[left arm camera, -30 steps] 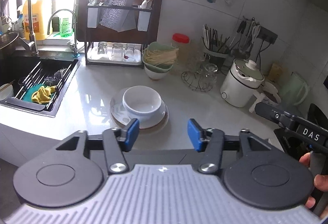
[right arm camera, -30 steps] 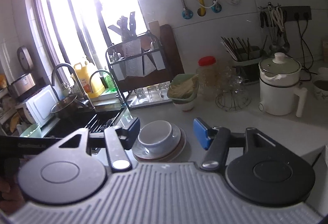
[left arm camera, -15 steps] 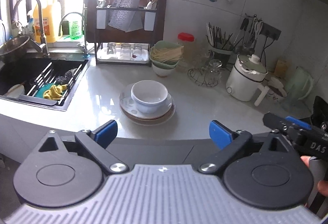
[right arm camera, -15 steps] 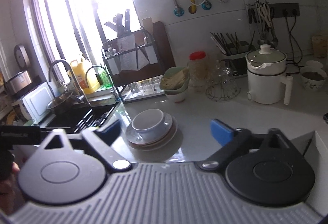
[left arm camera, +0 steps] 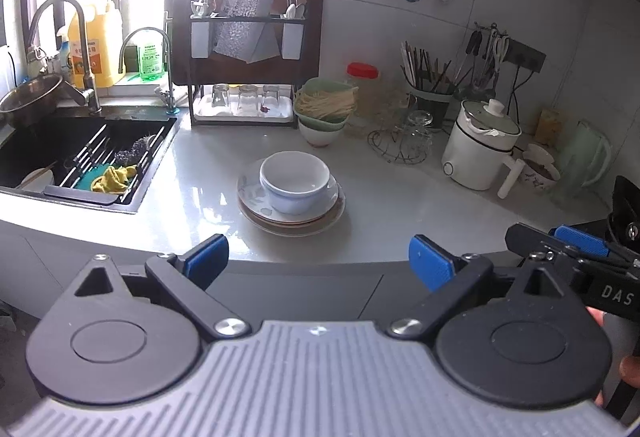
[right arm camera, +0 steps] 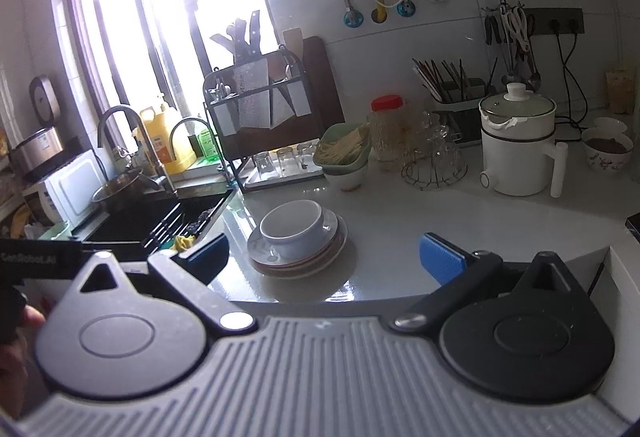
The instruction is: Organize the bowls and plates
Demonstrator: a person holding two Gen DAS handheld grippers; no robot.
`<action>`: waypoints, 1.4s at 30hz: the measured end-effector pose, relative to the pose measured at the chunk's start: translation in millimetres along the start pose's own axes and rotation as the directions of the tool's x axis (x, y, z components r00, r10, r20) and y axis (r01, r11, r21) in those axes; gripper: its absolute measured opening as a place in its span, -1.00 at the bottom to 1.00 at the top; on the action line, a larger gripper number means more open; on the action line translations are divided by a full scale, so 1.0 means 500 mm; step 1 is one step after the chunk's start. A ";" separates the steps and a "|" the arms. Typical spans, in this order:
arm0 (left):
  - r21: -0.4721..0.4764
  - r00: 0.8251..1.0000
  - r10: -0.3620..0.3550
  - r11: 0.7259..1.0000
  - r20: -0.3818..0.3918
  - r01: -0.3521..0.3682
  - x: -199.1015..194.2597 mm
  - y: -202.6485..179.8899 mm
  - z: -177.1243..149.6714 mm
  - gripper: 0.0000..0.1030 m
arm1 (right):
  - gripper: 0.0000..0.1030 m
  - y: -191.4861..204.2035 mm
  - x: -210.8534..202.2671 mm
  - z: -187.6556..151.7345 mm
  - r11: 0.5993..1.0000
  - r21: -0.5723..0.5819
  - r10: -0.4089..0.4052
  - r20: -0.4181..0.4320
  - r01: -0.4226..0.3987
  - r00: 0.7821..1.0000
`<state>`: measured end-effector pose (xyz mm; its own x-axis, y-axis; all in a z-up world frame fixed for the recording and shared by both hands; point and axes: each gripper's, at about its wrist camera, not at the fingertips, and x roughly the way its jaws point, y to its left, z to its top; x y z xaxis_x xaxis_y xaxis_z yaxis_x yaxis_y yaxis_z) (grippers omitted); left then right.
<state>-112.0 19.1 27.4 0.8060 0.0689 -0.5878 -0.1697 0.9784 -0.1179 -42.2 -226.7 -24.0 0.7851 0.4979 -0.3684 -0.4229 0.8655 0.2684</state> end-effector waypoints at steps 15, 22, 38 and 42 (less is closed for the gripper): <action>0.010 1.000 0.031 0.999 0.003 -0.031 -0.014 0.006 -0.002 0.91 | 1.00 0.009 -0.013 -0.008 1.000 -0.008 -0.010 -0.003 0.010 1.000; 0.010 0.999 0.042 0.999 0.003 -0.042 -0.021 0.009 -0.005 0.91 | 1.00 0.011 -0.016 -0.010 1.000 -0.001 -0.010 -0.004 0.010 1.000; 0.036 0.999 0.041 0.998 0.009 -0.042 -0.004 0.035 0.001 0.91 | 1.00 0.031 -0.004 -0.024 0.999 0.027 -0.032 0.013 0.031 0.999; 0.012 0.998 0.057 0.998 0.003 -0.057 0.001 0.049 -0.005 0.91 | 1.00 0.037 -0.002 -0.029 0.999 0.022 -0.024 -0.009 0.024 1.000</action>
<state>-117.3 42.5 22.5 0.7969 0.1256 -0.5908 -0.2086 0.9752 -0.0740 -57.6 -210.4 -31.7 0.7910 0.4777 -0.3823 -0.3940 0.8757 0.2791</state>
